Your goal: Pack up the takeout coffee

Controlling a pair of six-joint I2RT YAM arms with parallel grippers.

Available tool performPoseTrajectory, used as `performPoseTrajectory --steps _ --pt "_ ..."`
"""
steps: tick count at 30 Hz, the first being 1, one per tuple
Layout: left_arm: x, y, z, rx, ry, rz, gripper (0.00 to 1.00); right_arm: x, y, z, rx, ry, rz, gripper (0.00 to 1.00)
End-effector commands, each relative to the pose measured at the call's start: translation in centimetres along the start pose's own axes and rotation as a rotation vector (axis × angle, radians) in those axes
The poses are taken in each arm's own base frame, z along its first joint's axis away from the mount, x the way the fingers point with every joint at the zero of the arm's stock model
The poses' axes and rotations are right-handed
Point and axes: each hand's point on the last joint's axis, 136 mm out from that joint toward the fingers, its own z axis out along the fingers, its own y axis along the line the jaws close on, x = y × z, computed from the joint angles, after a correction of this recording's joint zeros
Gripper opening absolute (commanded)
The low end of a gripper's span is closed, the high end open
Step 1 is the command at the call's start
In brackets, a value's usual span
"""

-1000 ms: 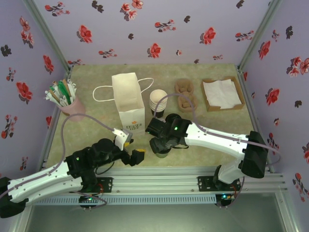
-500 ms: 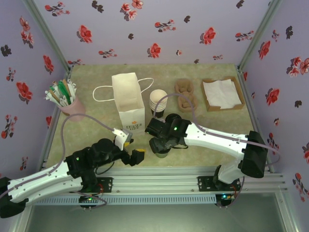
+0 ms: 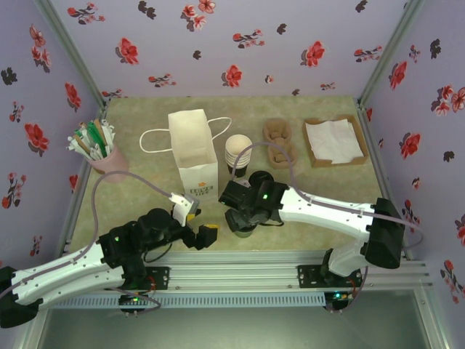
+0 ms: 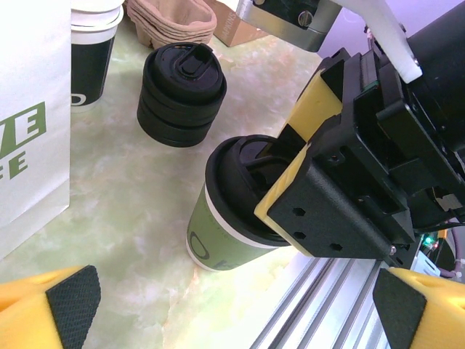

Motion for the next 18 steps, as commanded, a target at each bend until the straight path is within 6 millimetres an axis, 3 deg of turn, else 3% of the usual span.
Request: performPoseTrajectory --steps 1,18 --pt "-0.7 0.2 0.1 -0.009 -0.039 -0.008 1.00 2.8 -1.8 1.4 0.079 0.083 -0.001 0.73" --pt "-0.6 0.2 0.7 -0.011 -0.026 -0.004 1.00 5.0 -3.2 2.9 0.147 0.145 -0.038 0.73"
